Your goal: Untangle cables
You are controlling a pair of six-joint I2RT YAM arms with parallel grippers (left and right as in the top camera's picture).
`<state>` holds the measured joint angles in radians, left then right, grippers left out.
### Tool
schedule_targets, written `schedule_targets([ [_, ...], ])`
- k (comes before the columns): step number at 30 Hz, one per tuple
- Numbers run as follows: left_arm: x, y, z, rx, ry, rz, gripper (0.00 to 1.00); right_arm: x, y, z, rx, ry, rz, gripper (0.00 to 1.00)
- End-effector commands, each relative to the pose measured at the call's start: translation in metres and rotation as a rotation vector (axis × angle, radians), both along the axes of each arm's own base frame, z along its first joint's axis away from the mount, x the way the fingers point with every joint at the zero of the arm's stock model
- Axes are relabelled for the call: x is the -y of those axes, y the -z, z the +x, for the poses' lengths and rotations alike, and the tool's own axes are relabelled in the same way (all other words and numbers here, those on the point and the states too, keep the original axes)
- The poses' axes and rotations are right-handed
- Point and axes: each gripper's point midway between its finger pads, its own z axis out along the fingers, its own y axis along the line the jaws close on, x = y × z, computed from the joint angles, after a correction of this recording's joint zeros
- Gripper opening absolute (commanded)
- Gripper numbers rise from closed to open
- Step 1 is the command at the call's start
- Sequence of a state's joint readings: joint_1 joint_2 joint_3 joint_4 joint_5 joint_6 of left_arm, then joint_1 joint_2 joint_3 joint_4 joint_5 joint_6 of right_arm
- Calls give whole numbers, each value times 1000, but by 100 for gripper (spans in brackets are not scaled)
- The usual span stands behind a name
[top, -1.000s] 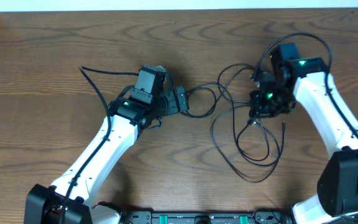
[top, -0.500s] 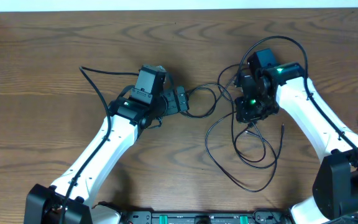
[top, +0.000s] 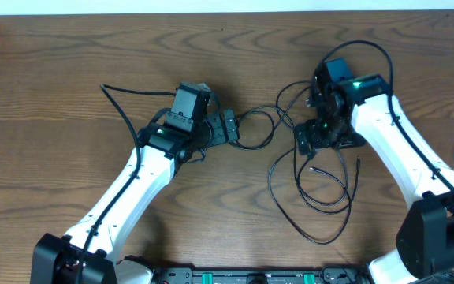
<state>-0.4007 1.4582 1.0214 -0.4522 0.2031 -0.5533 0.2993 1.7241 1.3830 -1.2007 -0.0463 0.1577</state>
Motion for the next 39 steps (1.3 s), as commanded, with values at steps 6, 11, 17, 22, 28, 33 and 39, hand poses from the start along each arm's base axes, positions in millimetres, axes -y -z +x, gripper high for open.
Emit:
schedule_targets([
  [6,-3,2,1,-2,-8,11,99,39,-16,-8,-4,142,-230,99],
  [11,-3,2,1,-2,-8,11,99,43,-37,-19,-11,205,-238,99],
  [17,-3,2,1,-2,-8,11,99,50,-90,-34,117,318,-178,99],
  [22,-3,2,1,-2,-8,11,99,89,-140,-73,286,681,-149,99],
  [28,-3,2,1,-2,-8,11,99,100,-138,-99,347,826,-115,99],
  [33,-3,2,1,-2,-8,11,99,98,-85,-112,256,807,-146,99],
  [39,-3,2,1,-2,-8,11,99,72,-10,-115,134,758,-50,99],
])
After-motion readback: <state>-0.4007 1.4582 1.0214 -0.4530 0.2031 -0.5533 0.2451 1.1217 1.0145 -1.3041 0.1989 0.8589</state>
